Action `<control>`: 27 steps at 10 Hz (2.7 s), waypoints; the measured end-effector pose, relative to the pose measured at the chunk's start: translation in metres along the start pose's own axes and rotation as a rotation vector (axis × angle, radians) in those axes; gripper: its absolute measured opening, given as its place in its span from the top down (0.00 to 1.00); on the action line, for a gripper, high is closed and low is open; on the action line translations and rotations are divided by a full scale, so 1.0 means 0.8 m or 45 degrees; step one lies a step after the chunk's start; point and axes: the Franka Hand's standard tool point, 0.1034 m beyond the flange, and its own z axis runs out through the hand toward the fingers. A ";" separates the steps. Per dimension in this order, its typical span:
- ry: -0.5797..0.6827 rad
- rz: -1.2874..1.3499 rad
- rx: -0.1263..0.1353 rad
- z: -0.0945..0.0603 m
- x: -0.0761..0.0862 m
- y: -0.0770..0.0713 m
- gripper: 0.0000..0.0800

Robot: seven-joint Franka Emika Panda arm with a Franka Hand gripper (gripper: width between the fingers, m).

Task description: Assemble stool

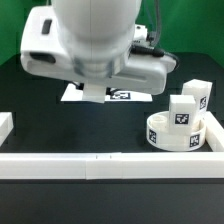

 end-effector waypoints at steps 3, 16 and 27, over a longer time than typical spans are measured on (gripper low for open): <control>0.257 0.119 0.112 -0.023 -0.020 -0.039 0.58; 1.284 0.116 0.281 -0.028 -0.025 -0.121 0.58; 1.268 0.067 0.255 0.000 -0.033 -0.132 0.58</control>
Offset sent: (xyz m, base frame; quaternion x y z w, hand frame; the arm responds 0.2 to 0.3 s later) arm 0.0070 0.0363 0.0225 0.0601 0.2447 0.0414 0.9668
